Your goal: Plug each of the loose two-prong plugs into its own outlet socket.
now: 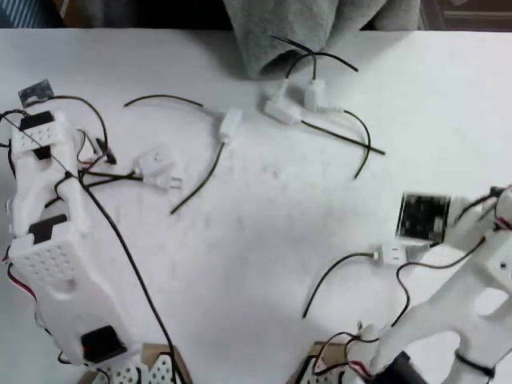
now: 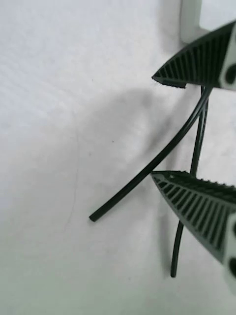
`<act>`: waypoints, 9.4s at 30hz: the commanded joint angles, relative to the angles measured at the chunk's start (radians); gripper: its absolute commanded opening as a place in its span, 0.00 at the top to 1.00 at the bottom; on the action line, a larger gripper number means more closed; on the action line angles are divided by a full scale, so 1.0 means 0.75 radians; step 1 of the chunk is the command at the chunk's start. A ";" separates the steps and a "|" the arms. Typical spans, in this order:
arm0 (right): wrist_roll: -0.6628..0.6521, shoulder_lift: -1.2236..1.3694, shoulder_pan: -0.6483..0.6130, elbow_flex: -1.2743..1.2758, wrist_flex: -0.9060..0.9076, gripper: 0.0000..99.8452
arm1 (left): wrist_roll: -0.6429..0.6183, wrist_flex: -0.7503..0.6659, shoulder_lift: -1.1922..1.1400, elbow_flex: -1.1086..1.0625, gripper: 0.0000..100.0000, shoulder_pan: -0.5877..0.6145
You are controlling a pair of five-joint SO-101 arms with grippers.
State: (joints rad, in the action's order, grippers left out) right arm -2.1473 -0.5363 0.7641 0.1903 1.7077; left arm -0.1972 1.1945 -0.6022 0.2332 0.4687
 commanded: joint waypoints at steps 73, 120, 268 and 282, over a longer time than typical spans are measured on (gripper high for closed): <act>0.397 0.909 -0.425 0.368 -0.783 0.97 | 0.010 -0.016 0.009 0.014 0.73 -0.005; 1.201 2.303 -0.903 -2.244 -0.202 0.58 | 0.010 -0.039 0.007 0.008 0.73 -0.007; 1.166 -0.525 0.314 1.201 -0.725 0.58 | 1.236 0.090 0.568 -0.534 0.75 -0.948; 1.172 -0.525 0.312 1.232 -0.725 0.58 | 1.522 0.174 0.633 -0.389 0.75 -0.609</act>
State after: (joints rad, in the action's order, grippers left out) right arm -1.2620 -0.9137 0.9989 1.1017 1.1799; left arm 0.8830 1.3341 -0.1634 -0.1013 -0.0468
